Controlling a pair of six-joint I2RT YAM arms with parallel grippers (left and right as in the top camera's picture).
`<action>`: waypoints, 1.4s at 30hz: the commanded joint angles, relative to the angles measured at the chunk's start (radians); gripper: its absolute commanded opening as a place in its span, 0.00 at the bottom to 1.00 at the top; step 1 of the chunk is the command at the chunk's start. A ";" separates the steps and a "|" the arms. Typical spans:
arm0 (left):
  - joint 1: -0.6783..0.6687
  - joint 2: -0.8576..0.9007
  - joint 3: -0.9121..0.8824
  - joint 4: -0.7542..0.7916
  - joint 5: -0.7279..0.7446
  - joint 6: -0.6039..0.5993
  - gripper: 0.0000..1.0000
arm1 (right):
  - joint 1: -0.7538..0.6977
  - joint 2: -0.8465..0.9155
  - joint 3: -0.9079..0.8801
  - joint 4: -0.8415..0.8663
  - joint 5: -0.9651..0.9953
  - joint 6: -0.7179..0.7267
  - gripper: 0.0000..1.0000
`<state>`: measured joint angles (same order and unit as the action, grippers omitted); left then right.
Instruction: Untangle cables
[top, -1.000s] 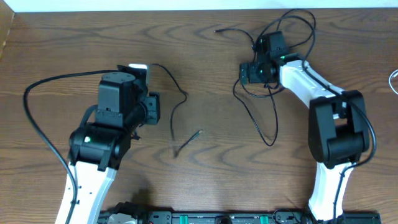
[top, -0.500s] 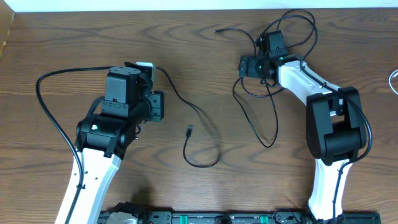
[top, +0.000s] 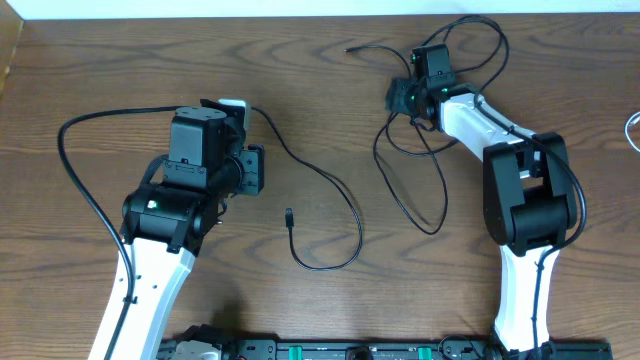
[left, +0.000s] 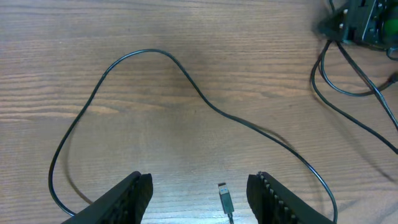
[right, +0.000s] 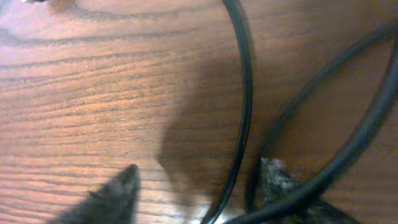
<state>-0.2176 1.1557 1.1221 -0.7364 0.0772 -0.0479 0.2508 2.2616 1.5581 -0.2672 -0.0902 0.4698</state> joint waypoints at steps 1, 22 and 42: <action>0.002 0.000 0.007 0.000 0.010 0.007 0.55 | 0.019 0.140 -0.082 -0.097 -0.057 0.042 0.45; 0.002 -0.001 0.007 0.000 0.010 0.006 0.55 | 0.012 0.140 -0.082 -0.371 0.085 0.038 0.28; 0.002 -0.001 0.007 0.000 0.010 0.006 0.55 | 0.008 0.142 -0.082 -0.145 -0.033 -0.023 0.28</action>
<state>-0.2176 1.1557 1.1221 -0.7361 0.0776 -0.0479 0.2543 2.2543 1.5677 -0.3786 -0.0624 0.4583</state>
